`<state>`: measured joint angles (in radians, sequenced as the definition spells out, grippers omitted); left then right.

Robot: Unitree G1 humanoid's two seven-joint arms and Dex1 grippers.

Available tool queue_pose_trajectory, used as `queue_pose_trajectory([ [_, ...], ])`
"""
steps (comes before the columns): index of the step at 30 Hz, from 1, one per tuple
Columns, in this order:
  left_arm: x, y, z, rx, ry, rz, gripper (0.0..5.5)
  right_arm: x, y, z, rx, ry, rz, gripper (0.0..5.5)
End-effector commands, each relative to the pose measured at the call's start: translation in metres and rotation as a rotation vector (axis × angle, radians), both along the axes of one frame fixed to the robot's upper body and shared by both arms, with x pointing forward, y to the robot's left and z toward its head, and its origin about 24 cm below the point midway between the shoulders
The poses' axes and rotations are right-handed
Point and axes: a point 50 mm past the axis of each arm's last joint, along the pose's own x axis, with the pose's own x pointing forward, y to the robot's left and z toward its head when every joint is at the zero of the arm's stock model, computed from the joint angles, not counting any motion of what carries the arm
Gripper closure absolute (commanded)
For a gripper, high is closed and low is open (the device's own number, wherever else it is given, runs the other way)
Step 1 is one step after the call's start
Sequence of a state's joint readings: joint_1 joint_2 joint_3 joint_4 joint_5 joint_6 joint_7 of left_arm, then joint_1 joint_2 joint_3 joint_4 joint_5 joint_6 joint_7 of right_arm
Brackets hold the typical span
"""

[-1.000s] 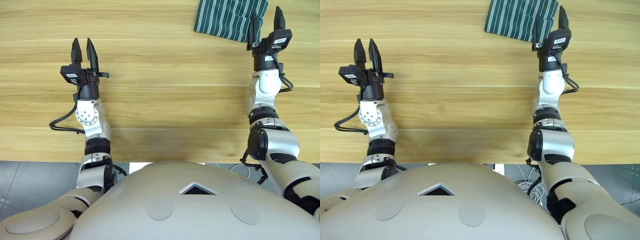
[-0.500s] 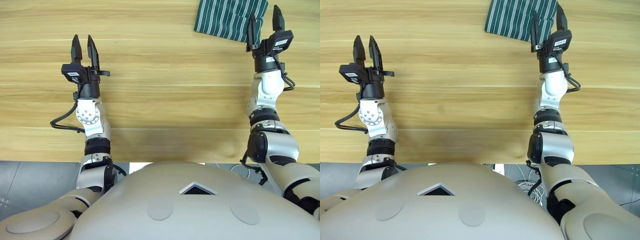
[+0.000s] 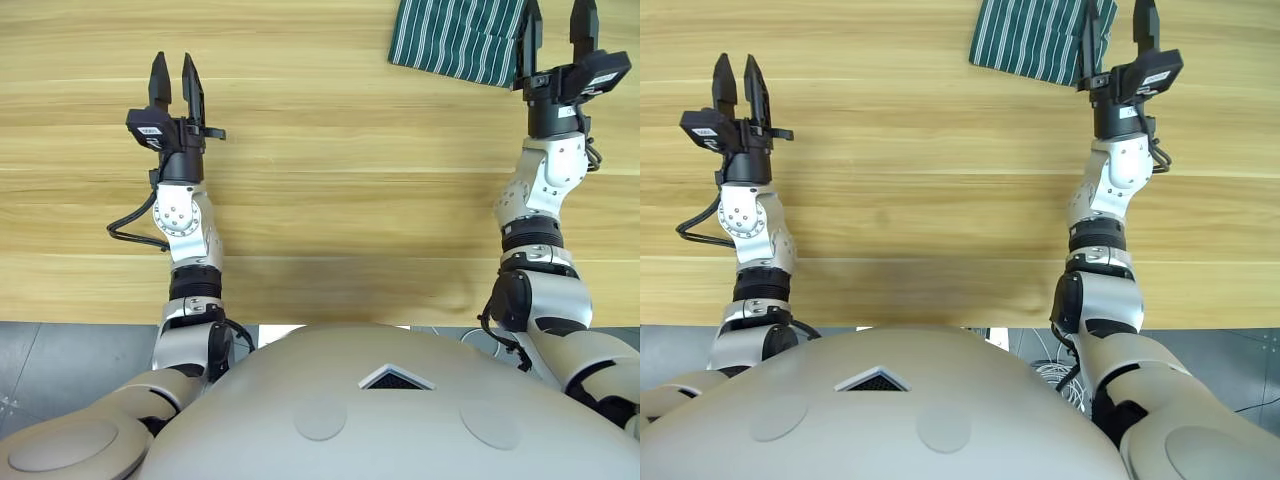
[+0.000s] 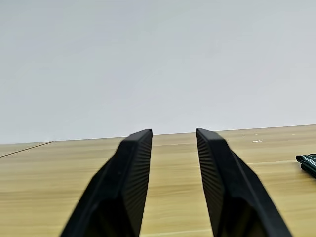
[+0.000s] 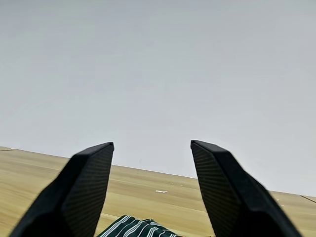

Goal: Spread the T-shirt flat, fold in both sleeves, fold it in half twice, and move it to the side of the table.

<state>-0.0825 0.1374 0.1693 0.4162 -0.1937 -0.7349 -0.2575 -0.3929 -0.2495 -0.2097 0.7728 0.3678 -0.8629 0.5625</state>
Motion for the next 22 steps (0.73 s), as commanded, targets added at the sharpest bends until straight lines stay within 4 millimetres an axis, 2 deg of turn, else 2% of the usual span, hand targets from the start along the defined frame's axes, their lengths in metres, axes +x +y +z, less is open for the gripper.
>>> queue_pose_trajectory([
  [1, -0.0009, 0.0002, 0.0021, 0.01, -0.002, -0.009, 3.99, 0.0012, -0.0032, 0.0011, -0.006, 0.014, -0.012, 2.58],
  [22, 0.001, -0.0007, 0.0018, -0.008, -0.001, -0.023, 3.99, 0.0035, -0.0051, -0.0019, -0.06, 0.048, -0.069, 2.58],
])
